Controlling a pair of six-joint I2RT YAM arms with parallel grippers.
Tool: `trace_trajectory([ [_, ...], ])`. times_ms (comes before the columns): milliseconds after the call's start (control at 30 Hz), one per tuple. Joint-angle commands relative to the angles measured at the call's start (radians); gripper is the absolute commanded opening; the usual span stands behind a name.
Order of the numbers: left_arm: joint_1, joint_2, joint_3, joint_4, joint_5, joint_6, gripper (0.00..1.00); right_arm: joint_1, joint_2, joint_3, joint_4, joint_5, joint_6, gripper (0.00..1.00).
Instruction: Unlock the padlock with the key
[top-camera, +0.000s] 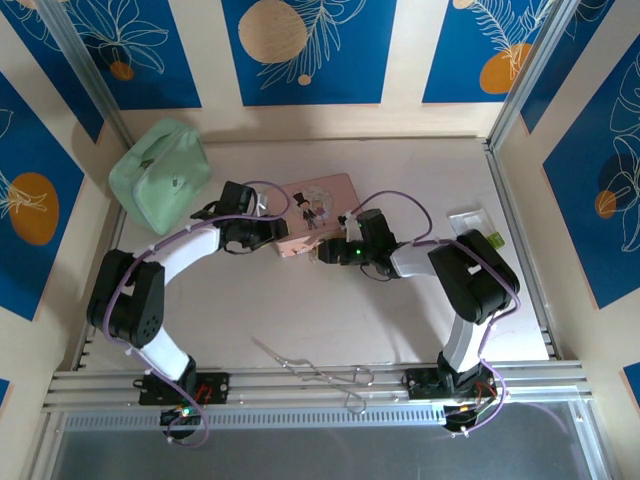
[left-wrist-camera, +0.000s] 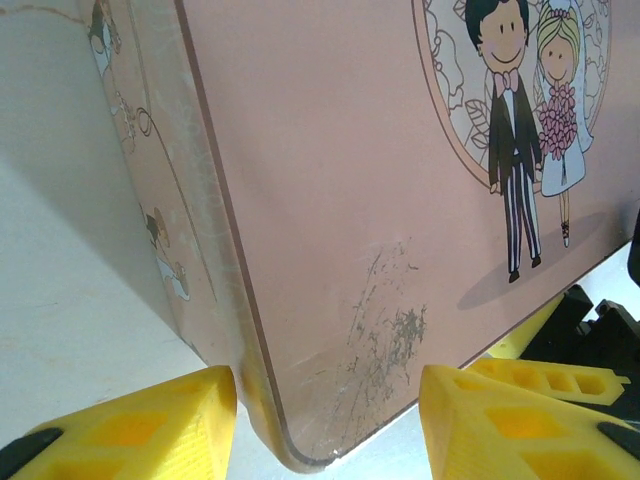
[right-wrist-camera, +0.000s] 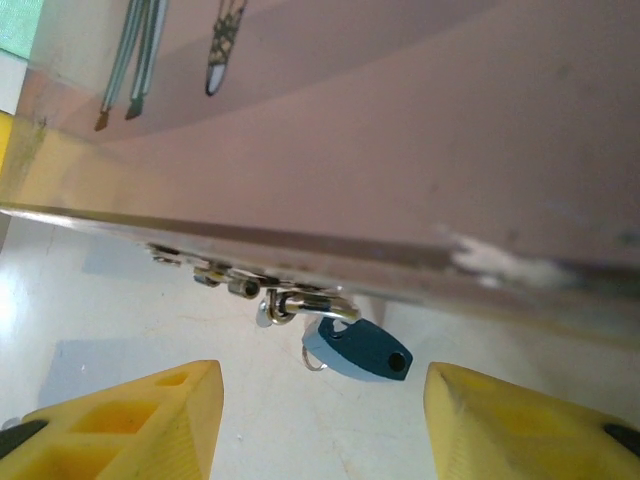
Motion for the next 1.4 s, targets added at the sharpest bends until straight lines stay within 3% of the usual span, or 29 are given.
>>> trace_trajectory([
  [0, 0.017, -0.019, 0.022, 0.008, 0.026, 0.019, 0.51, -0.006, 0.030, 0.011, 0.012, -0.024, 0.003, 0.55],
  [600, 0.019, -0.012, 0.040, 0.002, 0.019, 0.016, 0.55, 0.001, 0.016, 0.009, 0.027, -0.035, 0.011, 0.55],
  [1367, 0.019, -0.010, 0.047, -0.009, 0.022, 0.024, 0.52, 0.024, 0.025, 0.014, -0.001, -0.067, -0.039, 0.53],
])
